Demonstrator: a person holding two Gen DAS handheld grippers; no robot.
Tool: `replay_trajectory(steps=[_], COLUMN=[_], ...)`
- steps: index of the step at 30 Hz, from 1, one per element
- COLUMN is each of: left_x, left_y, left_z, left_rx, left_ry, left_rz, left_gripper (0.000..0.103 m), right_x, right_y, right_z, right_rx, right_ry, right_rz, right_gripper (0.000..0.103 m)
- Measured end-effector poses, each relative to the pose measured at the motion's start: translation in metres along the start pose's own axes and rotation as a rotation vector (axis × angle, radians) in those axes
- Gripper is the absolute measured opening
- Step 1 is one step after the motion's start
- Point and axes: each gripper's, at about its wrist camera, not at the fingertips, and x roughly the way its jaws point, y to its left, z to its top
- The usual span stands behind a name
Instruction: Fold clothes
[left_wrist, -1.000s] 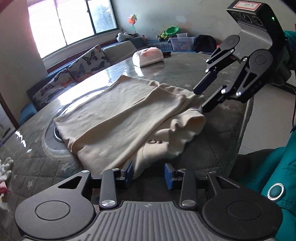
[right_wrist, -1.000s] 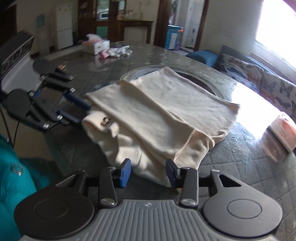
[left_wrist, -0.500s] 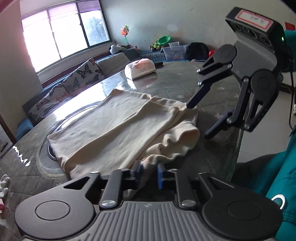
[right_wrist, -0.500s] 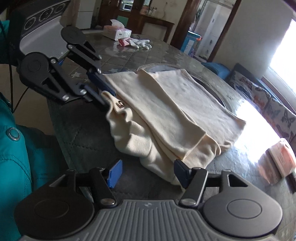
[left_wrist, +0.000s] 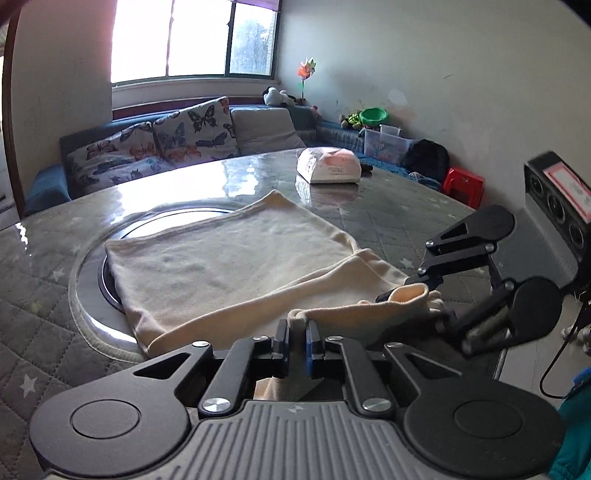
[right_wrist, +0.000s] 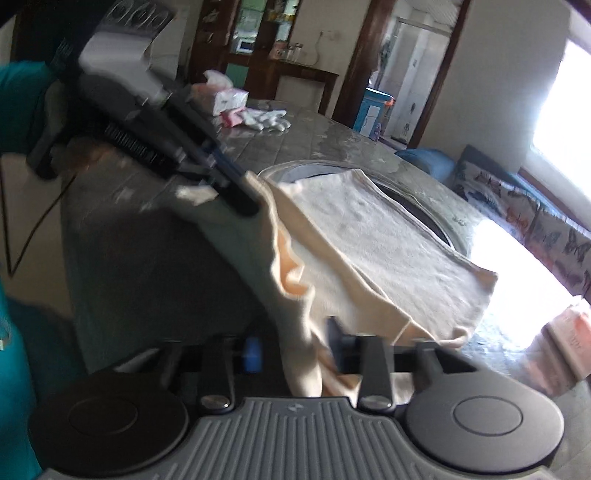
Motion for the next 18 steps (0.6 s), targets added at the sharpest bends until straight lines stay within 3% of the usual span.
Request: replay_trajectory(steps=[5,6,7,9,17,18], left_x=[-0.011,-0.014,-0.015,-0.015,-0.016,-0.016], left_y=[-0.006,-0.007,-0.007,-0.007,-0.008,-0.008], left_z=[-0.015,-0.018,-0.020,-0.023,-0.036,-0.038], left_rx=[0.039,0.052,0.061,0.080,0.157,0.166], left_ry=[0.018,0.019,0.022,0.026,0.044,0.047], left_rz=[0.016,0.019,0.026,0.041,0.098,0.105], left_gripper=[0.021,0.026,0.037,0.042,0.041,0.031], right_x=[0.004,0.005,0.004,0.004,0.010,0.009], right_y=[-0.024,-0.028,-0.032,-0.038,-0.046,-0.045], right_z=[0.012,0.014,0.015,0.018,0.024,0.023], right_rx=[0.117,0.135,0.154,0.184,0.240,0.241], right_ry=[0.009,0.010,0.009,0.006,-0.001,-0.004], right_rz=[0.068,0.078,0.087,0.099,0.093,0.091], right_gripper=[0.013,0.012,0.012,0.012,0.012,0.011])
